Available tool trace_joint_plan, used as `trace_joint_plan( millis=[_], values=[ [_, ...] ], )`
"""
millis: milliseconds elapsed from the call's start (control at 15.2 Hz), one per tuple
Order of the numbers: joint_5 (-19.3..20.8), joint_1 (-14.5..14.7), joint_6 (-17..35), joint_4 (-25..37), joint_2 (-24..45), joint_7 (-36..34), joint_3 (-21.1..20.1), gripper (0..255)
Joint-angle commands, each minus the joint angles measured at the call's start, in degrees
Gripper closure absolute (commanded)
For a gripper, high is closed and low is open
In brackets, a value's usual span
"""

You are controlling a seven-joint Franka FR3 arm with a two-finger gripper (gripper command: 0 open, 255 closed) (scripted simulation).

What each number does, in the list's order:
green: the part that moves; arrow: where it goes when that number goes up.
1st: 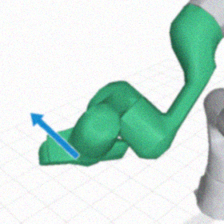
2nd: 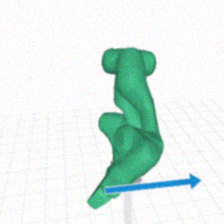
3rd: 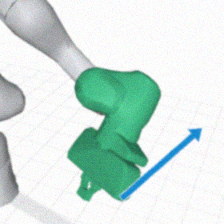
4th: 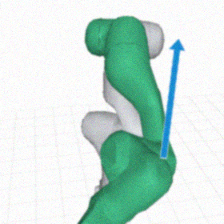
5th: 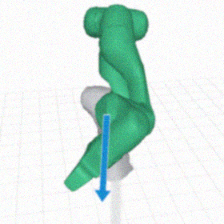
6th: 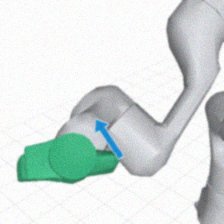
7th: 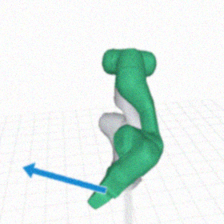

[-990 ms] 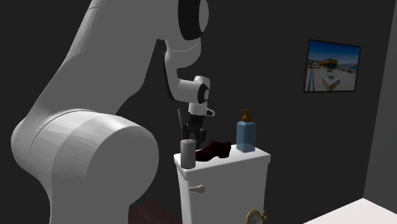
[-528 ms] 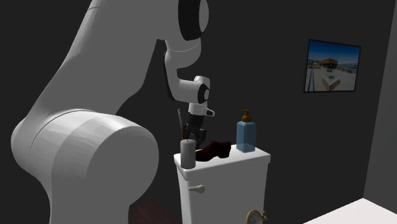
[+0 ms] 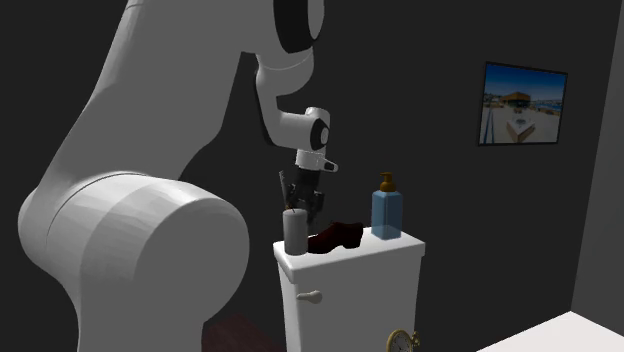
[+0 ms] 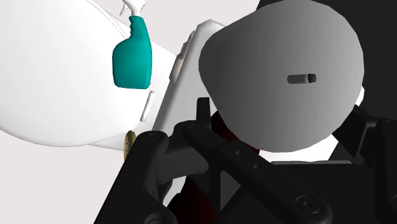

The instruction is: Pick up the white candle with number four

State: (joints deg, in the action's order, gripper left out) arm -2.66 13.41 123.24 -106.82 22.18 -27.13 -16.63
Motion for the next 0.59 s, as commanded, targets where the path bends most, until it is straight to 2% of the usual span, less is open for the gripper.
trace_joint_plan(
  millis=[0, 528],
  values=[
    [-0.2, -0.1, -1.5, 0.6, -0.9, 0.0, -0.1, 255],
    [-0.7, -0.4, -5.5, 2.4, -3.2, -0.1, -0.4, 255]
  ],
)
